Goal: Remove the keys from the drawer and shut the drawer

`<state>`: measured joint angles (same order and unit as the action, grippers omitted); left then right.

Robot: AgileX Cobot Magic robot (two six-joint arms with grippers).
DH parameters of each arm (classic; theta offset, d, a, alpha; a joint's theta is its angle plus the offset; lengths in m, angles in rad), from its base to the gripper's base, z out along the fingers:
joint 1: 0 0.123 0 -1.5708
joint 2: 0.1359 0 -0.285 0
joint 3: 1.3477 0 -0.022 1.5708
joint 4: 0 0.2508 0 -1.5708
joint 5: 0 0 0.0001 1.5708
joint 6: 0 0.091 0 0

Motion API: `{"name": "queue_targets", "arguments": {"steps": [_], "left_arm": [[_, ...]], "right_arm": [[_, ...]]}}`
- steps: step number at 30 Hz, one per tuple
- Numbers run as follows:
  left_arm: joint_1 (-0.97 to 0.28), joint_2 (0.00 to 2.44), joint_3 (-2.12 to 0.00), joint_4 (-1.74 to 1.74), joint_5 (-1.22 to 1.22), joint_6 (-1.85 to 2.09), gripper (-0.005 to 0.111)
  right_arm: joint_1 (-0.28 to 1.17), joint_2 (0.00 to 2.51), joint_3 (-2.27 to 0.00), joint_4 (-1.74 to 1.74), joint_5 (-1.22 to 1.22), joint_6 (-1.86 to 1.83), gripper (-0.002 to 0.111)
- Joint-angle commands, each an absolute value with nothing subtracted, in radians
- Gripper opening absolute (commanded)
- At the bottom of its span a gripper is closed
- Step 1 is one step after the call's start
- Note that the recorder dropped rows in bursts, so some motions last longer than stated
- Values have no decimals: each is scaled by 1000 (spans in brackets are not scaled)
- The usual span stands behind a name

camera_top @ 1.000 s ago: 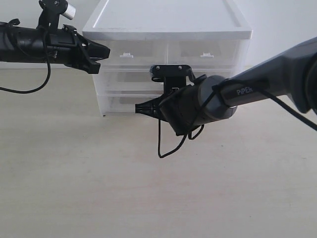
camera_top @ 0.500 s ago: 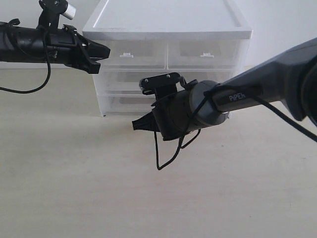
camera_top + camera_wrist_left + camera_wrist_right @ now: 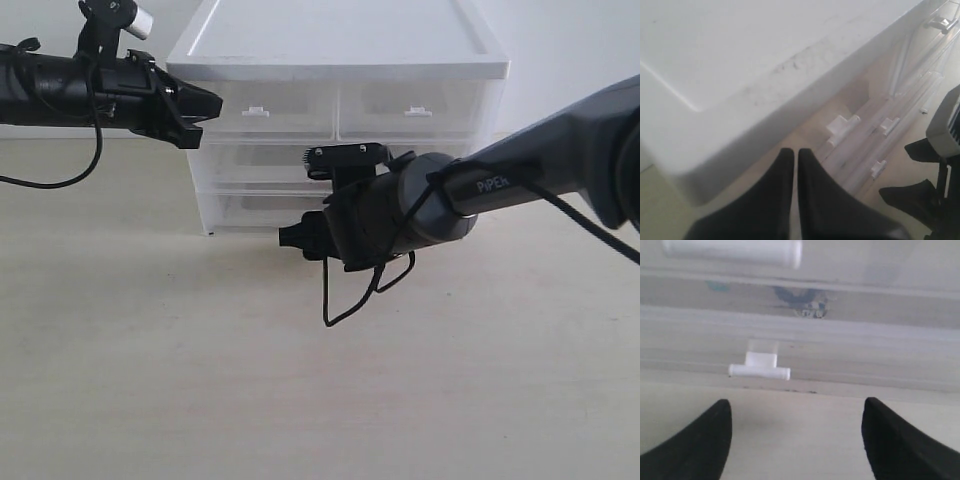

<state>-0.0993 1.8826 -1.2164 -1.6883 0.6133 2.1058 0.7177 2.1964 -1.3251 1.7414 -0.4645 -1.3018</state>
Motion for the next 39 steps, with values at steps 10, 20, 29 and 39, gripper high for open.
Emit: {"name": "queue_targets", "arguments": {"steps": [10, 20, 29, 39], "left_arm": [[-92, 1891, -1233, -1744, 603, 2095, 4], [-92, 1891, -1233, -1744, 599, 2105, 4], [-92, 1891, -1233, -1744, 599, 2105, 4], [-92, 1891, -1233, -1744, 599, 2105, 4]], "right_arm": [[698, 2195, -1364, 1662, -374, -1212, 61], [696, 2197, -1386, 1662, -424, -1228, 61], [696, 2197, -1386, 1664, -439, -1233, 55], [696, 2222, -1408, 1637, -440, -1232, 55]]}}
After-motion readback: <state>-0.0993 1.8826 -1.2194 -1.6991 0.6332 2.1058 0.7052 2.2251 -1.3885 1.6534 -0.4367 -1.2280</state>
